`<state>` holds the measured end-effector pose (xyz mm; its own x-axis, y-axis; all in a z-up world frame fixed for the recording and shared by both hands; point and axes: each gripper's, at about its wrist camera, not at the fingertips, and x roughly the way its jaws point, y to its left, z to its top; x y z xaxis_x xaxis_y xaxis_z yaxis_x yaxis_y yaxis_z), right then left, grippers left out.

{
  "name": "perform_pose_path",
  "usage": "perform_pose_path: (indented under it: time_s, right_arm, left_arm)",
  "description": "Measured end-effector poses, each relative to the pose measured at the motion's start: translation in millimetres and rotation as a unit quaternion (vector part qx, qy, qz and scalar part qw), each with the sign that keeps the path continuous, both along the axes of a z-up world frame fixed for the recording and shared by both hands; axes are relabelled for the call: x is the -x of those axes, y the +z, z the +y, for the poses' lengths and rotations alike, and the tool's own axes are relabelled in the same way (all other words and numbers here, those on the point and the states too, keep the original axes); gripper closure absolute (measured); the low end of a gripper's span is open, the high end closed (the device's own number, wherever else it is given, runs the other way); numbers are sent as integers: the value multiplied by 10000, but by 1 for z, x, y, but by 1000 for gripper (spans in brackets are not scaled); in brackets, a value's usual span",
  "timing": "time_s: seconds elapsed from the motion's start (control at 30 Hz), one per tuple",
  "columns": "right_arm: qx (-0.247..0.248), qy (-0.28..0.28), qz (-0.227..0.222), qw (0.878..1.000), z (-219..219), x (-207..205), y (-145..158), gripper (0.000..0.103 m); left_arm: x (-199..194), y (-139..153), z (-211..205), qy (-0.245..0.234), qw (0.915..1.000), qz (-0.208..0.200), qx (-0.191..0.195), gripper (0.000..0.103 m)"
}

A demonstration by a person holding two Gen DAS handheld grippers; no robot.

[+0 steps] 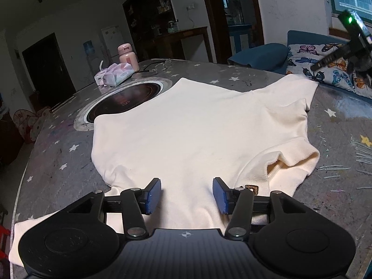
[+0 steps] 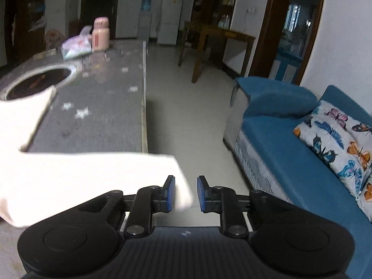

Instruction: Fold clothes

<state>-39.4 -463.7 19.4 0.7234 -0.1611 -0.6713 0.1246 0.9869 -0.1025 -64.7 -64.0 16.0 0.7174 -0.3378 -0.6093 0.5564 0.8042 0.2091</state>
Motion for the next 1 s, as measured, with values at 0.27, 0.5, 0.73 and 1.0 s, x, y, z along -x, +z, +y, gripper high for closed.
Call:
perform_pose_path:
  time_s: [0.27,0.5,0.73,1.0]
  right_arm:
    - [-439,959,-93,9944,54,3,13,68]
    - [-534,1530,142,9867,95,-4,5,64]
    - [-574,1624,112,9850,107,1,5,59]
    - [-701,1677,216,9831,109,-2,-2,55]
  left_arm:
    - [3,16,30,637,9973,-28,354,49]
    - [-7,28,88,1999,9791,-96,362,47]
    - [-45,48,98,2379,9695,-173,566,47]
    - [-115,44,52,2036,9767,148,661,47]
